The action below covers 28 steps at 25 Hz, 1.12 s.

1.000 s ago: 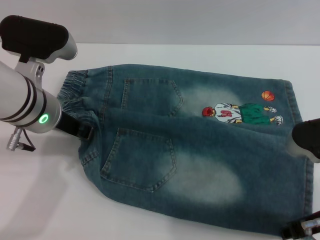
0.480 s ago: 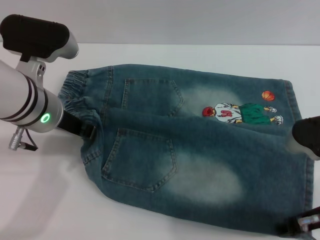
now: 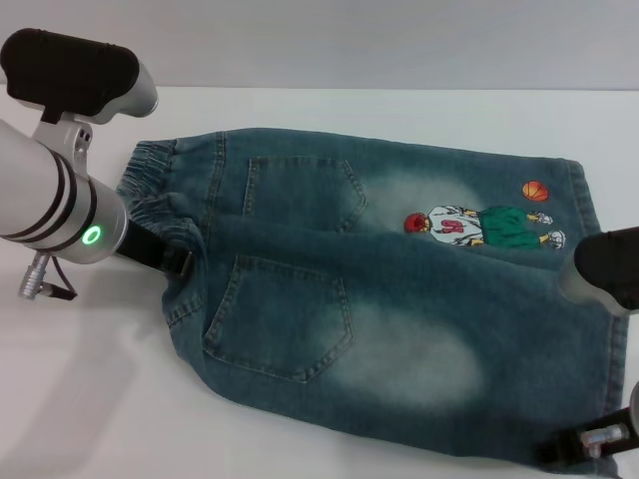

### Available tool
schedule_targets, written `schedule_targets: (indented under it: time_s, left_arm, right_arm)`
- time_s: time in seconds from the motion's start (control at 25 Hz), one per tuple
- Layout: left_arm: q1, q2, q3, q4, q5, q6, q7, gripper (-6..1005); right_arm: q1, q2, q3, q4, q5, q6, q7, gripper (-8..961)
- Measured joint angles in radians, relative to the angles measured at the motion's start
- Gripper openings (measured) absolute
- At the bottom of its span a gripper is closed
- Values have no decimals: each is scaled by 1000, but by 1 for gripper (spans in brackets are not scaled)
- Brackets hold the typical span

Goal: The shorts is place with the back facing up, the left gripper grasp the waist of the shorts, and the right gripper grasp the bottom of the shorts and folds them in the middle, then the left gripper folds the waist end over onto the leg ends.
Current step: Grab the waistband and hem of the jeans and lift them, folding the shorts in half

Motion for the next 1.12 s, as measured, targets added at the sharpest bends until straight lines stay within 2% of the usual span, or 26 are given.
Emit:
schedule_targets:
  time_s: [0.56,1.12]
  left_arm:
    - [-3,0,0,0,-6,0,7,224]
    - [-5,0,0,2,-6,2,7,224]
  right_arm:
    - [-9,-3,9,99,-49,-129,0,659]
    - [-21,0,-8,63,-41,-111,0,659]
